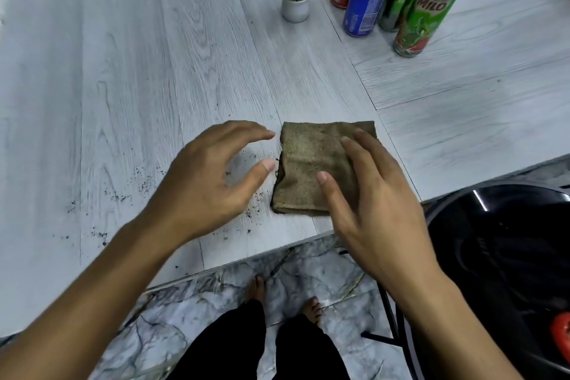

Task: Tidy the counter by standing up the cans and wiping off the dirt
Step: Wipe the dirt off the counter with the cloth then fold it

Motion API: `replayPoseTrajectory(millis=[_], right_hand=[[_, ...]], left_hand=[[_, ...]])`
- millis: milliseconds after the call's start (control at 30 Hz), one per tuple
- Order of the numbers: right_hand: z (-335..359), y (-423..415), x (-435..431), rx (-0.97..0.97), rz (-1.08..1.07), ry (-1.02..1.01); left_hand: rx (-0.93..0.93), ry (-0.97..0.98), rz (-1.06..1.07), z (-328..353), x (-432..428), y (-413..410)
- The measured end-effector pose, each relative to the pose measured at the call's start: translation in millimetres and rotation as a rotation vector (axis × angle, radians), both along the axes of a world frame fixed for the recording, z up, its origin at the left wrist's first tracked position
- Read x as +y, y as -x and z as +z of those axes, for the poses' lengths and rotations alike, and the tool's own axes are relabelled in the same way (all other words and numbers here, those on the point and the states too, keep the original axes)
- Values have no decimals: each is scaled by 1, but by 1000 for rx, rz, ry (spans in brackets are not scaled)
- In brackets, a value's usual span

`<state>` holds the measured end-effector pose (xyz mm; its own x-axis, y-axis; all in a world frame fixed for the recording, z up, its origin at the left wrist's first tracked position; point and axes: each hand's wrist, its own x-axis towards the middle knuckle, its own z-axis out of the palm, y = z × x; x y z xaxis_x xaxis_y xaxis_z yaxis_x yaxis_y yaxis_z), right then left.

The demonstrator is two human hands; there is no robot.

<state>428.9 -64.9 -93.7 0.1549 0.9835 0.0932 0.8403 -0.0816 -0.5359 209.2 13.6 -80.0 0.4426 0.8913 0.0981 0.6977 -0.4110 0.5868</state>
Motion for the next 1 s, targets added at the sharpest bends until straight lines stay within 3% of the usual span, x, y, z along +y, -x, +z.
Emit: replayPoseTrajectory(millis=[200, 600, 1000], right_hand=[[-4, 26, 19, -54, -102, 148], [-29, 71, 47, -147, -365, 239], [-38, 96, 86, -209, -437, 279]], left_hand=[[108, -3, -101, -1, 37, 34], [120, -3, -353, -30, 153, 70], [252, -84, -530, -60, 217, 82]])
